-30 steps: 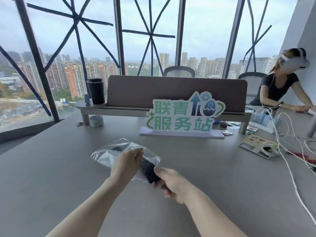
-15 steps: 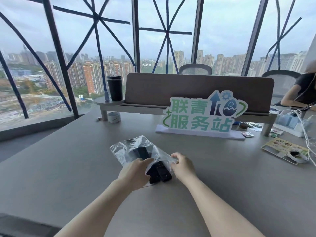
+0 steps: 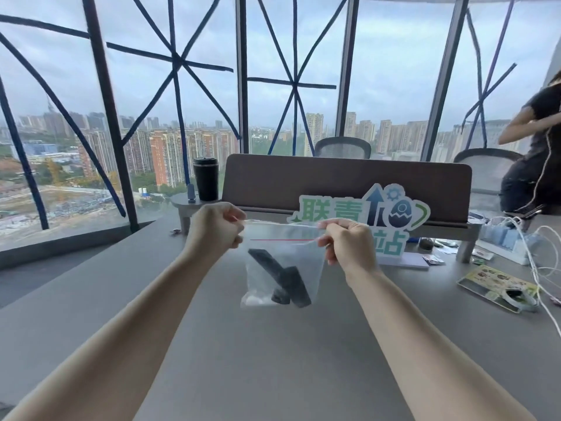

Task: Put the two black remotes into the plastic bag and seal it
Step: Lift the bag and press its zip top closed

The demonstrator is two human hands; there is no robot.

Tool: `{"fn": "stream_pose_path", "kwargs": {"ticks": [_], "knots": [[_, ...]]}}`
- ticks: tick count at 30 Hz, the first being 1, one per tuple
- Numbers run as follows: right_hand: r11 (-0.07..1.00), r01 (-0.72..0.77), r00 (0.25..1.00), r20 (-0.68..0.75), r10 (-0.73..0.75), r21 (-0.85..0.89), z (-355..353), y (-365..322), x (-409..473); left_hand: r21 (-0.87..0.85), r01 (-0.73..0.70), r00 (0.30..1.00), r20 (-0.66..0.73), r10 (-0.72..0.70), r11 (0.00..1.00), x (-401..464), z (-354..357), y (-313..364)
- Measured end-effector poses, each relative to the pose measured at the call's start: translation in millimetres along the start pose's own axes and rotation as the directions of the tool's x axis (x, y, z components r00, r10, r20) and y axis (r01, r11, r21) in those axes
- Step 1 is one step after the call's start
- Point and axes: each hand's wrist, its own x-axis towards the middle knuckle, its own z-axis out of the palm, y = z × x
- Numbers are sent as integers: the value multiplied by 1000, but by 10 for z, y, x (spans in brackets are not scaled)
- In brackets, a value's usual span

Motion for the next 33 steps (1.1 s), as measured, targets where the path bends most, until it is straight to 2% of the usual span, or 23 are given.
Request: {"fn": "stream_pose_path", "kwargs": {"ticks": [3, 7, 11, 13, 15, 17, 19, 26, 29, 31, 33], "knots": [[997, 41, 998, -51, -38, 63, -103, -315, 15, -82, -21, 999, 28, 24, 996, 155, -80, 308], [995, 45, 996, -80, -38, 89, -230, -415, -29, -148, 35, 991, 129, -15, 988, 154, -84, 416], [997, -1, 997, -82, 7, 81, -328, -384, -40, -254, 103, 959, 282, -28, 962, 17, -63, 383], [996, -25, 996, -83, 33, 86, -369, -356, -38, -245, 96, 937, 348, -5, 965, -63, -11, 319], [997, -19, 995, -99, 27, 81, -410, -341, -56, -185, 49, 942, 334, 16, 982, -136, 50, 251], [997, 0, 993, -120, 9, 72, -451, -343, -76, -98, -11, 968, 247, 35, 995, -179, 121, 175], [997, 4, 992, -124, 7, 81, -479, -351, -91, -48, -10, 984, 179, 18, 999, -215, 177, 127], [996, 72, 975, -214, -58, 56, -692, -415, -98, -316, 150, 980, 172, -98, 937, -306, 347, 230], [986, 162, 947, -276, -165, -35, -772, -421, -56, -421, 144, 981, 179, -74, 896, -331, 414, 389], [929, 299, 895, -274, -352, -219, -777, -426, -62, -460, 128, 978, 205, -35, 879, -355, 480, 492], [784, 458, 833, -106, -543, -419, -704, -464, -110, -461, 115, 974, 226, -8, 880, -386, 547, 581]]}}
